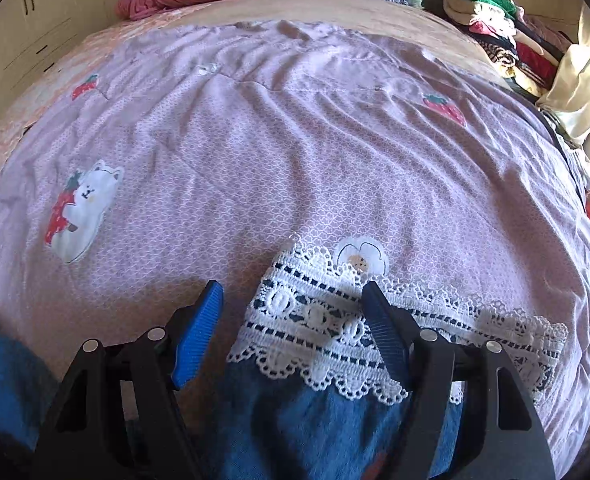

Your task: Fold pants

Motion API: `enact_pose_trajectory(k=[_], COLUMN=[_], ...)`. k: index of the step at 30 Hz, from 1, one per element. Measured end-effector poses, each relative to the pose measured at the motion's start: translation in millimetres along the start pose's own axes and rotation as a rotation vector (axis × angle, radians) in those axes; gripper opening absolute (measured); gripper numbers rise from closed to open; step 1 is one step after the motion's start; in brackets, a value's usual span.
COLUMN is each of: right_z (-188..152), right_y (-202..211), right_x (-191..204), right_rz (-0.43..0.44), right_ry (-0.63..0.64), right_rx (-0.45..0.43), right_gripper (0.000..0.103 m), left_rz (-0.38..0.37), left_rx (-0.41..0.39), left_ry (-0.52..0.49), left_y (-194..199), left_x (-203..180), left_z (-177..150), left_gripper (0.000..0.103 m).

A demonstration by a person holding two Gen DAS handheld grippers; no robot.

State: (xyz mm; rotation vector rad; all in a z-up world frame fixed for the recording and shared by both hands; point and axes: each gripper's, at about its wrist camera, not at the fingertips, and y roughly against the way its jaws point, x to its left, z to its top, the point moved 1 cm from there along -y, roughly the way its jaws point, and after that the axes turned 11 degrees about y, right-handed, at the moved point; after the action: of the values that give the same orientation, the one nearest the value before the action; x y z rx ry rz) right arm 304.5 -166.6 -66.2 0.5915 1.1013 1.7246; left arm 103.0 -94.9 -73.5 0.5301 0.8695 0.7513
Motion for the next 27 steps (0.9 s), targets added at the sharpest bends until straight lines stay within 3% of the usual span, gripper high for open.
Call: enact_pose_trajectory(k=[2, 4, 7, 16, 17, 21, 27], right_z=[-1.6, -4.6, -12.0, -44.7, -48.0, -60.5, -94.6], right_y=[-6.1, 1.5, 26.4, 112.9, 119.8, 141.9, 181.7], right_x=[-9.4, -18.4, -30.9, -62.7, -65.1, -75.9, -89.1], right_rz=[0.014, 0.038, 0.092, 0.124, 0.126, 0.16, 0.158], right_ry=[-0.025, -0.036, -0.093, -0.195, -0.2, -0.248, -0.31], right_rx=[0.006, -0.032, -0.101, -0.283, -0.297, -0.353, -0.422], right_gripper=[0.031, 0.011, 0.01, 0.01, 0.01, 0.01, 0.01], left_rz=[-0.005, -0.01, -0.018, -0.02, -0.022, -0.01, 0.051], left_rx=[0.0, -0.002, -0.002, -0.018, -0.019, -0.026, -0.064], left_ry=[0.004, 0.005, 0.015, 0.021, 0.016, -0.031, -0.102], left_y=[0.3, 1.6, 1.1, 2.4, 1.5, 3.2, 17.9], left_x=[2.3, 3.8, 6.0, 2.8, -0.8, -11.9, -20.5], left_z=[1.1, 1.9, 2.3, 5.4, 7.3, 5.9, 6.0], left_gripper=[0.025, 0.025, 0.025, 0.025, 0.024, 0.0, 0.0])
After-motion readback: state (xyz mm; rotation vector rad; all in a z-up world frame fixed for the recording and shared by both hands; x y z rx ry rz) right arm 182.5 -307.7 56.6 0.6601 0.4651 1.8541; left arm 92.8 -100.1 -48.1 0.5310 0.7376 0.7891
